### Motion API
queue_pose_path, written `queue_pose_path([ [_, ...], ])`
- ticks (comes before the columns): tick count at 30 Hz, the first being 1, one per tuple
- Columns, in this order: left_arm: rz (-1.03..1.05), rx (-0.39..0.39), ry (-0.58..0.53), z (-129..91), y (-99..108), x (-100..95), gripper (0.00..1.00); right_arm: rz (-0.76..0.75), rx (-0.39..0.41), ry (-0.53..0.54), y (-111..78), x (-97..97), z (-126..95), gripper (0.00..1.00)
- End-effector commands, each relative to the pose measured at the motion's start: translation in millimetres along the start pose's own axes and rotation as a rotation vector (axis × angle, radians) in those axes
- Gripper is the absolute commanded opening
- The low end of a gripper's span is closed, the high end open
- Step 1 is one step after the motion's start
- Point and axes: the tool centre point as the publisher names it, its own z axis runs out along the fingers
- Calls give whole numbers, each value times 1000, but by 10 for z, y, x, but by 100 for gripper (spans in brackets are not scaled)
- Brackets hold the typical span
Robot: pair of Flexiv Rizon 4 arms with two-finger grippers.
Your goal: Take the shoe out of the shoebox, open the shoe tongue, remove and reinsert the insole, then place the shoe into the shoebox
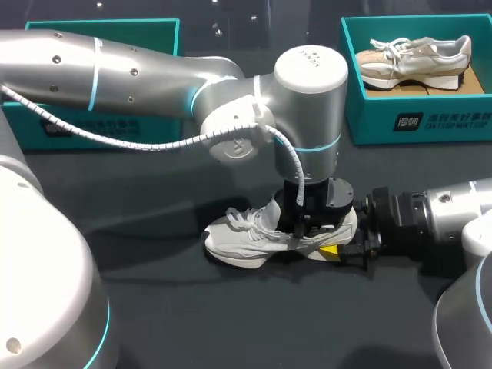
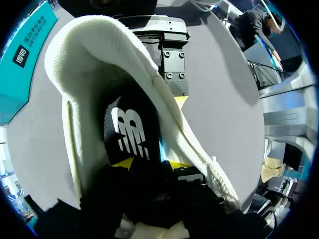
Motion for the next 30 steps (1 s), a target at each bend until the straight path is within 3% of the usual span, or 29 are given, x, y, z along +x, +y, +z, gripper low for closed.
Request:
queue_pose_path([
  [1, -11, -18, -28, 164, -79, -28, 35, 2, 4, 0, 22, 2, 5, 0],
  [5, -45, -39, -72, 222, -15, -126, 21, 2, 4, 0, 22, 2, 5, 0],
  [9, -78, -41, -88, 193, 68, -243, 0, 2, 4, 0, 22, 2, 5, 0],
  [15, -116, -5, -75, 80, 187, -314, 0, 2, 4, 0, 22, 2, 5, 0],
  [30, -122, 248, 51, -423, 294, -115, 0, 2, 4, 0, 22, 2, 5, 0],
])
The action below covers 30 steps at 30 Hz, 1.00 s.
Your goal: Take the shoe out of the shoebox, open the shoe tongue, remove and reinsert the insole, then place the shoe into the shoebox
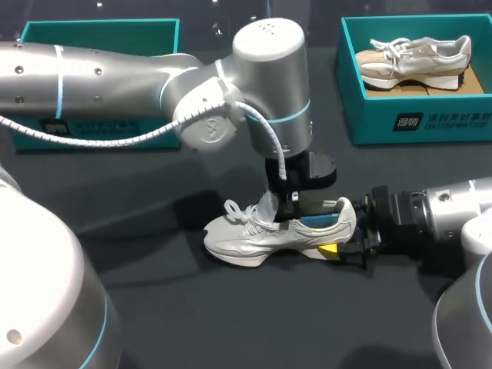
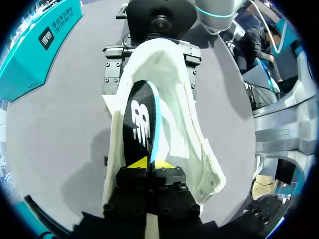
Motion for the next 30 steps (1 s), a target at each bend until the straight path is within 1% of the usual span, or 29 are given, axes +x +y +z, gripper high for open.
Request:
queue_pose_path([
  [1, 5, 114, 11, -172, 140, 49, 0, 1, 5, -1, 4, 17, 1, 0],
  [4, 5, 147, 19, -227, 149, 89, 0, 1, 5, -1, 4, 17, 1, 0],
  [9, 8, 182, 28, -277, 163, 148, 0, 1, 5, -1, 4, 17, 1, 0],
  [14, 11, 243, 22, -421, 110, 181, 0, 1, 5, -1, 4, 17, 1, 0],
  [16, 11, 266, 13, -480, 43, 165, 0, 1, 5, -1, 4, 17, 1, 0],
  [22, 10, 287, -48, -556, -172, 91, 0, 1, 5, -1, 4, 17, 1, 0],
  [26, 7, 291, -70, -580, -291, 23, 0, 1, 5, -1, 4, 17, 1, 0],
  [30, -7, 284, -124, -579, -406, -40, 0, 1, 5, -1, 4, 17, 1, 0],
])
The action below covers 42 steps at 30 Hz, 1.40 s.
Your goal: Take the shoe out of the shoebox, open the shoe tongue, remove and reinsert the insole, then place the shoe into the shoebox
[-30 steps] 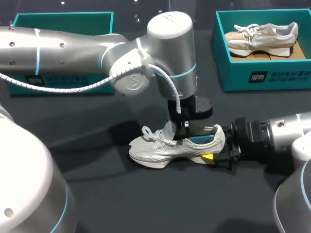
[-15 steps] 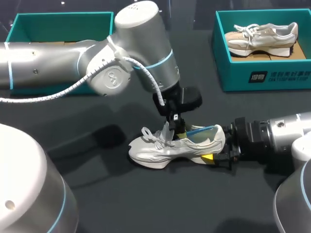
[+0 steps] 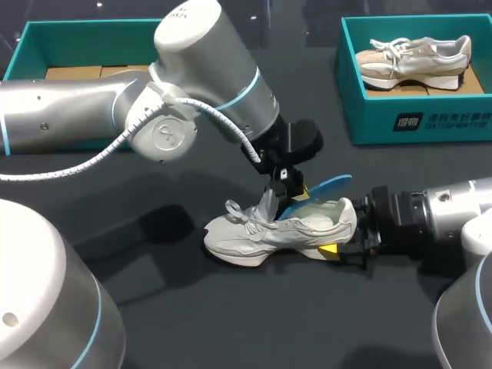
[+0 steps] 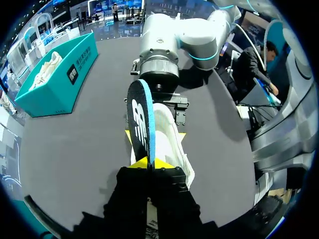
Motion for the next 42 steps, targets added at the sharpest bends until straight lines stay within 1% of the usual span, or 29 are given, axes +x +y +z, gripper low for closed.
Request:
queue_pose_path([
  [1, -8, -24, -30, 73, -138, -29, 0, 0, 5, 0, 9, 13, 3, 0],
  [3, -8, -21, -30, 62, -149, -25, 0, 0, 5, 0, 9, 13, 3, 0],
  [4, -4, -17, -37, 52, -151, -14, 4, 0, 5, 0, 9, 13, 3, 0],
  [5, -3, -15, -45, 44, -155, -4, 9, 0, 5, 0, 9, 13, 3, 0],
  [6, -1, -13, -50, 37, -160, 6, 22, 0, 5, 0, 9, 13, 3, 0],
  [7, 2, -11, -58, 31, -166, 15, 31, 0, 5, 0, 9, 13, 3, 0],
  [9, 1, -5, -70, 25, -179, 27, 34, 0, 5, 0, 9, 13, 3, 0],
  [11, -2, 4, -96, 22, -192, 37, 41, 0, 5, 0, 9, 13, 3, 0],
  [14, -7, 20, -114, 21, -206, 57, 47, 0, 5, 0, 9, 13, 3, 0],
  [20, -10, 52, -159, 73, -240, 132, 50, 0, 5, 0, 9, 13, 3, 0],
  [22, -6, 60, -167, 97, -250, 155, 53, 0, 5, 0, 9, 13, 3, 0],
  [24, -6, 73, -201, 115, -258, 169, 55, 0, 5, 0, 9, 13, 3, 0],
  [26, -7, 79, -227, 139, -275, 180, 59, 0, 5, 0, 9, 13, 3, 0],
  [28, -6, 77, -236, 179, -290, 159, 71, 0, 5, 0, 9, 13, 3, 0],
  [29, -9, 76, -238, 200, -294, 143, 73, 0, 5, 0, 9, 13, 3, 0],
  [31, -15, 77, -250, 238, -295, 121, 72, 0, 5, 0, 9, 13, 3, 0],
  [34, -17, 81, -273, 288, -296, 116, 66, 0, 5, 0, 9, 13, 3, 0],
  [37, -15, 86, -283, 336, -296, 104, 56, 0, 5, 0, 9, 13, 3, 0],
  [40, -13, 94, -302, 369, -281, 98, 49, 0, 5, 0, 9, 13, 3, 0],
  [42, -11, 98, -306, 389, -254, 103, 48, 0, 5, 0, 9, 13, 3, 0],
])
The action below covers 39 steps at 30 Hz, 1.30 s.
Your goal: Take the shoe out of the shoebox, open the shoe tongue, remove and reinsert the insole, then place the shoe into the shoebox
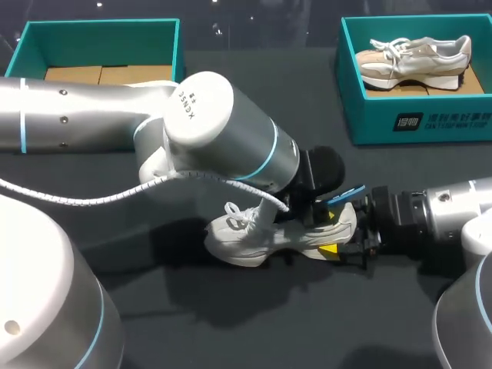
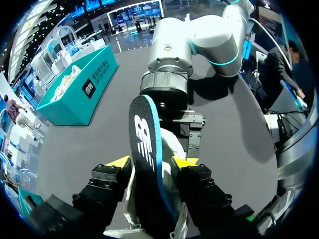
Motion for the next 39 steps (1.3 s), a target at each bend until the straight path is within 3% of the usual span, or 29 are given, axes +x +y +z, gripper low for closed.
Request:
queue_pose_path([
  [1, -3, 12, -25, 82, 53, 40, 48, 1, 5, 0, 8, 12, 2, 0],
  [10, -22, 9, -41, 156, 150, -9, 44, 1, 5, 0, 8, 12, 2, 0],
  [14, -37, 6, -51, 191, 141, -59, 35, 1, 5, 0, 8, 12, 2, 0],
  [16, -46, 6, -49, 198, 131, -89, 15, 1, 5, 0, 8, 12, 2, 0],
  [17, -50, 7, -48, 193, 123, -104, 0, 1, 5, 0, 8, 12, 2, 0],
  [26, -100, 45, 79, -20, -127, -180, 0, 1, 5, 0, 8, 12, 2, 0],
  [34, -126, 94, 150, -384, -640, -119, 0, 1, 5, 0, 8, 12, 2, 0],
  [39, -126, 94, 150, -384, -640, -119, 0, 1, 5, 0, 8, 12, 2, 0],
])
